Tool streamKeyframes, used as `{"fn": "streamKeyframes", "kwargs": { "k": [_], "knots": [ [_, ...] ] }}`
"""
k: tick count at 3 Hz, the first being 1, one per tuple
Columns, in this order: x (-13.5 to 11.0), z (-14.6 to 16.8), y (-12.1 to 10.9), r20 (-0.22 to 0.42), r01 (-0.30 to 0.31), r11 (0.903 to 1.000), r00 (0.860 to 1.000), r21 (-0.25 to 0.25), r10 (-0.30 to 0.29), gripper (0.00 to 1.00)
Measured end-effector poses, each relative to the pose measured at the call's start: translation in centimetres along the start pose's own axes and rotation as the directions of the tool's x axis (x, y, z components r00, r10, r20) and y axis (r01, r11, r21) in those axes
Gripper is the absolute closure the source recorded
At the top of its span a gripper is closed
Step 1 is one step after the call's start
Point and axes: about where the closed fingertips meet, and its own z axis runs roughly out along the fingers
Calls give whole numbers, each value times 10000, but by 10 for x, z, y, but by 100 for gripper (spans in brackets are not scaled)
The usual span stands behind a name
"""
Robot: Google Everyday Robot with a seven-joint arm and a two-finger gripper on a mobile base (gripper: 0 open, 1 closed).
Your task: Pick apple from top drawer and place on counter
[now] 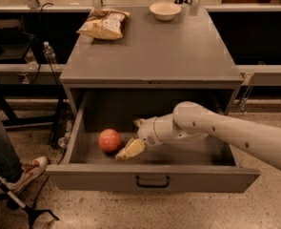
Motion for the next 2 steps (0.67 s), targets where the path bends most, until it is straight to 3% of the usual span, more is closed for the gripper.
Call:
{"fn": "streamKeyframes", "kwargs": {
  "k": [2],
  "knots": [
    [-11,38,17,778,225,9975,9968,-664,-173,0]
  ]
}}
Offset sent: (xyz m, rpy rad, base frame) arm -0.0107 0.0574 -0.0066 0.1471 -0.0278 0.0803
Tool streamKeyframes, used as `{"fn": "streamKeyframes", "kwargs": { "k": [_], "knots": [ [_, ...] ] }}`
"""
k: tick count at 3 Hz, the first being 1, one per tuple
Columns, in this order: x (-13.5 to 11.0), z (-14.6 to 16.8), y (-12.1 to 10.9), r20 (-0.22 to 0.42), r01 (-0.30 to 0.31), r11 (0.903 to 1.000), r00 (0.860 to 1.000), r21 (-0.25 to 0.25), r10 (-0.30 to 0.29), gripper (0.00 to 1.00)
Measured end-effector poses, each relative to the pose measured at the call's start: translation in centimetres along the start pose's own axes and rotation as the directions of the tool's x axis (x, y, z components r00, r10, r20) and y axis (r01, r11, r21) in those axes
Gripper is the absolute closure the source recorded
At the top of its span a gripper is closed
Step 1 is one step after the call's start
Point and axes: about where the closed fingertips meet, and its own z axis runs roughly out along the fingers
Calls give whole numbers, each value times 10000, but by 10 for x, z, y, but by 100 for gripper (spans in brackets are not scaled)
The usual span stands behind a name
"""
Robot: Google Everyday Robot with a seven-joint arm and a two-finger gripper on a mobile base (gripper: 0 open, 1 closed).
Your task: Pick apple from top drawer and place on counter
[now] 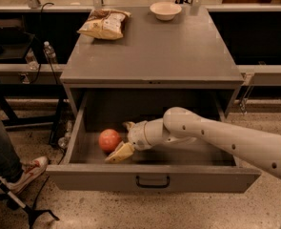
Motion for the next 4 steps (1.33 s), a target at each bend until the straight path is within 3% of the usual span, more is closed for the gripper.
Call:
{"fn": "streamKeyframes", "kwargs": {
  "k": [3,4],
  "knots": [
    [-20,7,27,821,561,9981,9952,-248,-539,0],
    [-18,10,29,899,517,9982,9948,-315,-487,12]
  ]
}}
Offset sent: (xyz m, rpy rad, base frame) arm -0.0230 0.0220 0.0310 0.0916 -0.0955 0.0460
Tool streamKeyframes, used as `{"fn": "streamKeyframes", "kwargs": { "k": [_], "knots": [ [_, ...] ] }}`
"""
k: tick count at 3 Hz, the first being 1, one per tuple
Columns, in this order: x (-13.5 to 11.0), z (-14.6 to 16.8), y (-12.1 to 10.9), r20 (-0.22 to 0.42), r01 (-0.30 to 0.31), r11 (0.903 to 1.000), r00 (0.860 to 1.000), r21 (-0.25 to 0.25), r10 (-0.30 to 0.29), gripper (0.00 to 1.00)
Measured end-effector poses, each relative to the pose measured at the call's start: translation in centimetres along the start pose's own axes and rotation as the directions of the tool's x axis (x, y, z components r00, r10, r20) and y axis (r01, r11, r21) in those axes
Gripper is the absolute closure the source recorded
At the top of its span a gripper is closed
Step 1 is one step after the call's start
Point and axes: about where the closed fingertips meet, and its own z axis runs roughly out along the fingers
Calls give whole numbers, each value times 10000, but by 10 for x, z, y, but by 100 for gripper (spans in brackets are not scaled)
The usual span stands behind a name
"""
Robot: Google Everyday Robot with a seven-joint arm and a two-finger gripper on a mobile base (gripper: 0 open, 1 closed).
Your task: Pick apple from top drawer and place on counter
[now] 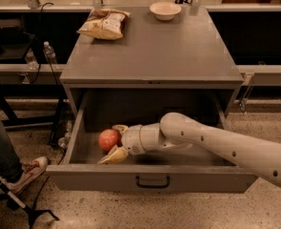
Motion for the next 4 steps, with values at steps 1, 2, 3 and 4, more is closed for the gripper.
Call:
{"fn": "streamKeyframes", "kwargs": {
  "k": [1,2,3,4],
  "knots": [
    [1,1,0,75,-67,10000,9999,-28,67,35],
    [2,1,0,171,-122,9999,9998,-66,123,57],
    [1,-1,-1,288,-152,9998,9995,-100,155,80],
    [-11,-18,-3,567,69,9998,9984,190,-80,100]
  ]
}}
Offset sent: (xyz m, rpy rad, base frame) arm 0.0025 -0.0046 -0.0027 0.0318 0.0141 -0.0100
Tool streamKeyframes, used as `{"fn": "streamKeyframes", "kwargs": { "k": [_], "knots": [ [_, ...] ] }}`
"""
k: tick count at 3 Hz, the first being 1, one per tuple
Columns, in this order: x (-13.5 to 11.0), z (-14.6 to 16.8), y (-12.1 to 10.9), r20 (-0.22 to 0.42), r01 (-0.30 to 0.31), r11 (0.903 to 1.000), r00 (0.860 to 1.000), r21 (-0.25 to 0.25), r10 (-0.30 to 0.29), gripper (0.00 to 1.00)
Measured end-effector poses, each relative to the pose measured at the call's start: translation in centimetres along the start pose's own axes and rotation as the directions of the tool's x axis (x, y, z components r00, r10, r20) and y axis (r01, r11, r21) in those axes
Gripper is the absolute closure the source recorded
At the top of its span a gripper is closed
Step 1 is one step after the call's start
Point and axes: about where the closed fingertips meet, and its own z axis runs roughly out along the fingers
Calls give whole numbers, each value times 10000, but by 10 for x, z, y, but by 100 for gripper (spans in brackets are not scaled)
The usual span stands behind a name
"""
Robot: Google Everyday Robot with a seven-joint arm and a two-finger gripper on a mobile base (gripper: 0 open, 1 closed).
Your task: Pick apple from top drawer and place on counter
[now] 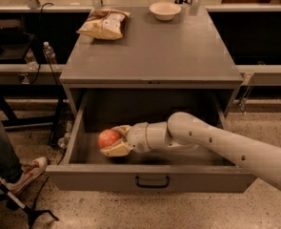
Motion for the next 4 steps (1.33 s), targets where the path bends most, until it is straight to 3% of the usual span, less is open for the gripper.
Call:
{"fn": "streamKeyframes", "kwargs": {
  "k": [1,2,3,4],
  "knots": [
    [-34,-42,-2,144,779,9940,9968,763,-792,100],
    [-61,-83,-3,7,1391,9769,9900,1625,-1411,100],
    [-61,-82,-3,7,1392,9769,9900,1623,-1412,100],
    [-96,-118,-13,192,2034,9373,9759,2831,-2176,100]
  ]
}}
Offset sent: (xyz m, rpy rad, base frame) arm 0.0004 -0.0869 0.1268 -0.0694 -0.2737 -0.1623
